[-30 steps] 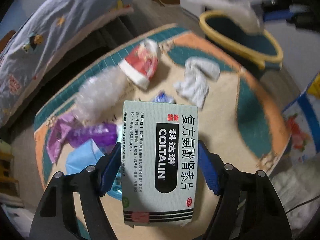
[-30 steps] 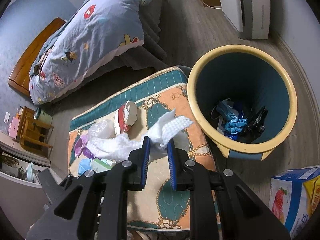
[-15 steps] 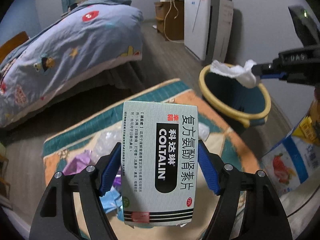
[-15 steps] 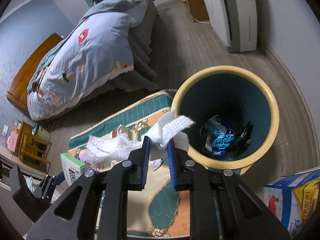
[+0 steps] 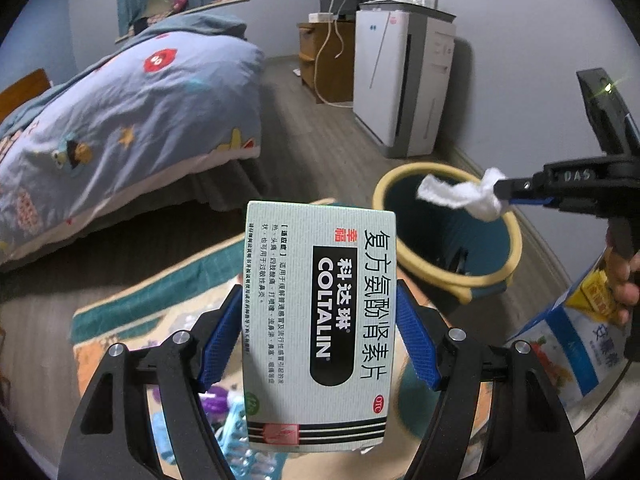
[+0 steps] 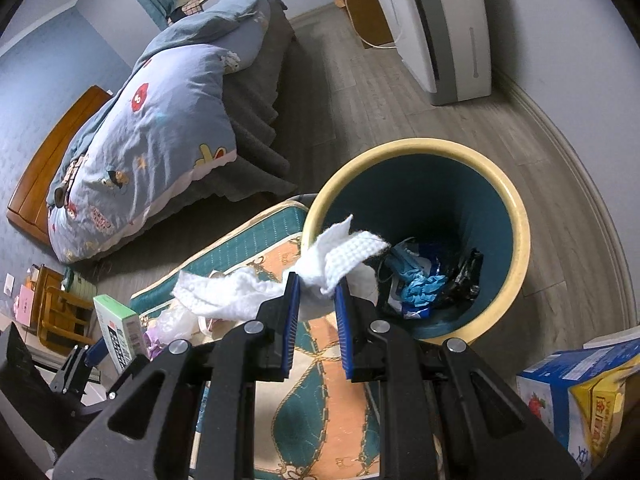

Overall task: Collect trash
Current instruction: 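Carry the tissue and COLTALIN box over the bin with both tools, then open both tools to drop the tissue and box into the bin, then move both tools back over the stool, then grasp the red floral paper cup with the right tool while the left tool grasps the clear plastic bag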

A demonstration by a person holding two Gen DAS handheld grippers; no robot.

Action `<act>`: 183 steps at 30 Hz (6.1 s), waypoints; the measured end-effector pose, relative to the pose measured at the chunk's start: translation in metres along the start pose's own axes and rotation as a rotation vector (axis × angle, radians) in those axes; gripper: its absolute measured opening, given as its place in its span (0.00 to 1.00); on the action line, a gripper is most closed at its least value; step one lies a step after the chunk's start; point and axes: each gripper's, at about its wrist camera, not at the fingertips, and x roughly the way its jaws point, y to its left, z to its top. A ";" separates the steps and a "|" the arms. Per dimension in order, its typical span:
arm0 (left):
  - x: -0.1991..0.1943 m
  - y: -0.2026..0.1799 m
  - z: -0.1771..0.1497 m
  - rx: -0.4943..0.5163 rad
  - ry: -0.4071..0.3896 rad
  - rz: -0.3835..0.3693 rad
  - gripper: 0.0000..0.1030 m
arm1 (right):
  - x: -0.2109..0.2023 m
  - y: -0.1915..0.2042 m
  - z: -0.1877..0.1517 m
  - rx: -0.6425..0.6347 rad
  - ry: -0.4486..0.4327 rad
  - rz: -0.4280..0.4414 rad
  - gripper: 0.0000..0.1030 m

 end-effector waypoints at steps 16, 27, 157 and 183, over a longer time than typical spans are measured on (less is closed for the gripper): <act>0.031 -0.058 0.020 0.090 0.016 -0.071 0.71 | 0.003 -0.041 0.016 0.049 -0.004 -0.031 0.17; 0.051 -0.083 0.037 0.119 0.019 -0.099 0.71 | 0.011 -0.089 0.027 0.149 -0.008 -0.111 0.17; 0.095 0.160 -0.042 -0.134 0.287 0.068 0.95 | 0.231 0.172 -0.025 -0.268 0.335 -0.028 0.25; 0.059 0.131 -0.024 -0.125 0.216 0.041 0.29 | 0.160 0.158 -0.006 -0.245 0.204 0.036 0.19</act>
